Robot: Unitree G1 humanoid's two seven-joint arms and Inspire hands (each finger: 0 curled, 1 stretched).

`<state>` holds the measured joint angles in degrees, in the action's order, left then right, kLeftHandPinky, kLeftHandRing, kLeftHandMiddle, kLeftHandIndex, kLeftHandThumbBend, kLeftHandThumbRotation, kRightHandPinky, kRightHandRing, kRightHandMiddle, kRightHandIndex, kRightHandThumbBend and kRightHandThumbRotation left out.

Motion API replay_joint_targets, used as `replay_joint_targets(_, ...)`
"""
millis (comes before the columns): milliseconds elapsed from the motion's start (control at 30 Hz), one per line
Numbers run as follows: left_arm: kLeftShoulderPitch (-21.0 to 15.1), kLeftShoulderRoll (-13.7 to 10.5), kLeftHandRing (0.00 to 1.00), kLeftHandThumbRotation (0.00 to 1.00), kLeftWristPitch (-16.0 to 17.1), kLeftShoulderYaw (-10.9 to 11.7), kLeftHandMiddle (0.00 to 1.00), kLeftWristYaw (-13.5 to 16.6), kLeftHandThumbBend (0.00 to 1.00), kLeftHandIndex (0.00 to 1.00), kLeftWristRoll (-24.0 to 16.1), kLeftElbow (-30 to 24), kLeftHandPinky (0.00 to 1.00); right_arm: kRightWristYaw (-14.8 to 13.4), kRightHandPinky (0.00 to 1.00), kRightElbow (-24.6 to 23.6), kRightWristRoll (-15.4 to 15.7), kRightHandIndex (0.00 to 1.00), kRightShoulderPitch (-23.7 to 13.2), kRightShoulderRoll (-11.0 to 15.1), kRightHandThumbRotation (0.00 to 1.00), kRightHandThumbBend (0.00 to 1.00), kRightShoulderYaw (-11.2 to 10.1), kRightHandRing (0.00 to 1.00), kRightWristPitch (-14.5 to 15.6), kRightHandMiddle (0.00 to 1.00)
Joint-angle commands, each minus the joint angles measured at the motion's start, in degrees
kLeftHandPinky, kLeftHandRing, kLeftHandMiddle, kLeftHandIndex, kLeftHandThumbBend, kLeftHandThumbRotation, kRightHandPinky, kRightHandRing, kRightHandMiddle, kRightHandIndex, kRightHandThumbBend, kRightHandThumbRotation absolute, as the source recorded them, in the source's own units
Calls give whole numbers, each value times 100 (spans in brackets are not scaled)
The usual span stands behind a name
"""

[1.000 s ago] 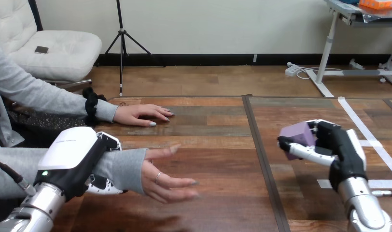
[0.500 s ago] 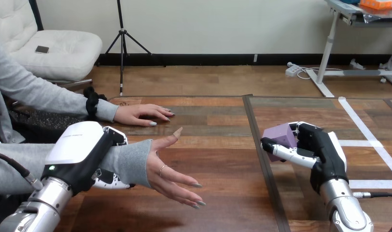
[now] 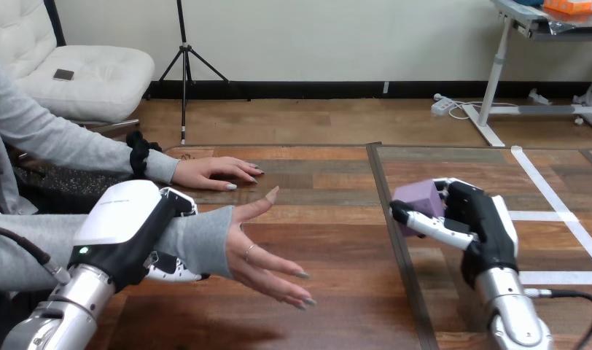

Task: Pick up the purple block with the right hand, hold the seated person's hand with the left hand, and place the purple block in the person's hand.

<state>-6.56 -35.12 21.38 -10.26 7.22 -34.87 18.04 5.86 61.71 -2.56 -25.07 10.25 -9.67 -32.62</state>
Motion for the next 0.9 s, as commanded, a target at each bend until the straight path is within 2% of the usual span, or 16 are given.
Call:
replay_joint_targets(0, -1172, 436, 21, 0, 273, 68, 28, 140, 70, 29, 243, -370, 15, -85, 32, -772, -53, 45, -339, -400, 0, 77, 124, 36, -306, 41)
replay_joint_targets(167, -1215, 497, 21, 0, 278, 55, 28, 147, 70, 29, 245, -328, 15, -54, 32, -901, -45, 44, -279, -503, 0, 77, 160, 35, -322, 41)
replay_joint_targets(367, -1248, 576, 20, 0, 221, 48, 27, 96, 69, 28, 261, -349, 15, 60, 32, -1133, -114, 44, -185, -649, 0, 77, 189, 35, -202, 41)
replay_joint_targets(600, -1285, 662, 20, 0, 242, 41, 27, 127, 68, 28, 249, -325, 14, -57, 32, -1377, 10, 44, -64, -777, 0, 78, 287, 36, -137, 41)
replay_joint_targets(867, -1299, 744, 20, 0, 234, 42, 28, 149, 69, 29, 253, -302, 15, -36, 32, -1611, -9, 44, 50, -912, 0, 77, 364, 35, -69, 40)
